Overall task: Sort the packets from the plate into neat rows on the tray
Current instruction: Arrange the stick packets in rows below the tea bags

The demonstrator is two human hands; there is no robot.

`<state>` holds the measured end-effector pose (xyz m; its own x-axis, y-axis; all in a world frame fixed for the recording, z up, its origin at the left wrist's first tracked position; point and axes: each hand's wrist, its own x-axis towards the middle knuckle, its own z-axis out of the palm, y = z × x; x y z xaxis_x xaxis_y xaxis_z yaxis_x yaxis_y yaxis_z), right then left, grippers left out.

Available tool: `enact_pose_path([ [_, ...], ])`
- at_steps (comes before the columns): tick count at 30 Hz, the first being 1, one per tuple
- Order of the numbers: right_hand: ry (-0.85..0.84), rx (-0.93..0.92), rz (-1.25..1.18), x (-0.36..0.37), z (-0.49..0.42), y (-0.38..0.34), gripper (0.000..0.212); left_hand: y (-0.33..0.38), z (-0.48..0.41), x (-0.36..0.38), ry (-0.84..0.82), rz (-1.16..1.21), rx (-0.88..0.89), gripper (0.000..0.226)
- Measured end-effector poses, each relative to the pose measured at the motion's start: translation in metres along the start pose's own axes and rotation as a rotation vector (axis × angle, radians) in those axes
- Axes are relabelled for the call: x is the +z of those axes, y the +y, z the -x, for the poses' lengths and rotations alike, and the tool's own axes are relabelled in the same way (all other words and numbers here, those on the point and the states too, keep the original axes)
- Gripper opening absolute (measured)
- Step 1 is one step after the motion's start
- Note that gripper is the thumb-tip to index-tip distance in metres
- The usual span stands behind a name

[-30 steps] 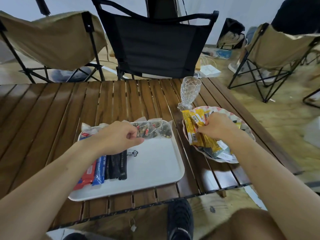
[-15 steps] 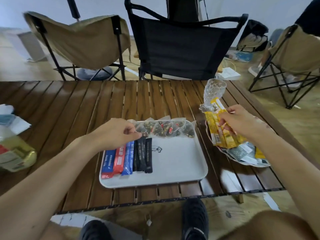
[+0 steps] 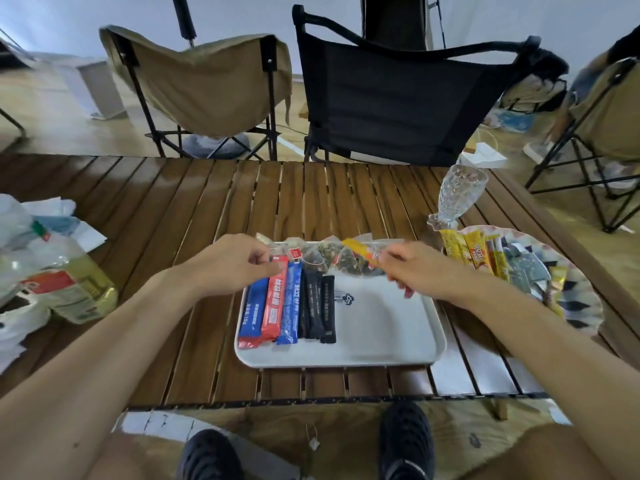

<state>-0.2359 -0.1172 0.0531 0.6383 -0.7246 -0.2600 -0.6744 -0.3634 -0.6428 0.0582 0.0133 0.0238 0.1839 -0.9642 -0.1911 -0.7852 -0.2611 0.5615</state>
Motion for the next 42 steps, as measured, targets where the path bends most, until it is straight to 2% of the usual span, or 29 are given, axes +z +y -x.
enact_pose_path([
  [5, -0.088, 0.099, 0.147, 0.026, -0.008, 0.012, 0.022, -0.007, -0.007, 0.005, -0.108, -0.089, -0.041, 0.04],
  [8, -0.136, 0.197, 0.029, 0.03, -0.01, 0.014, 0.021, -0.007, -0.008, 0.006, -0.128, -0.102, -0.065, 0.042],
  [11, -0.192, 0.257, -0.044, 0.032, -0.009, 0.013, 0.033, -0.007, -0.007, 0.009, -0.214, -0.166, -0.111, 0.046],
  [14, -0.169, 0.264, -0.095, 0.041, -0.01, 0.011, 0.036, -0.008, -0.008, 0.014, -0.315, -0.186, -0.152, 0.048],
  [17, -0.112, 0.239, -0.184, 0.053, -0.014, 0.003, 0.029, -0.008, -0.009, 0.017, -0.357, -0.153, -0.154, 0.048],
  [30, -0.169, 0.253, -0.404, 0.073, -0.02, -0.01, 0.021, -0.006, -0.007, 0.018, -0.344, -0.138, -0.142, 0.038],
  [42, -0.076, 0.223, -0.349, 0.083, -0.025, -0.008, 0.02, -0.005, -0.006, 0.017, -0.299, -0.148, -0.134, 0.035],
])
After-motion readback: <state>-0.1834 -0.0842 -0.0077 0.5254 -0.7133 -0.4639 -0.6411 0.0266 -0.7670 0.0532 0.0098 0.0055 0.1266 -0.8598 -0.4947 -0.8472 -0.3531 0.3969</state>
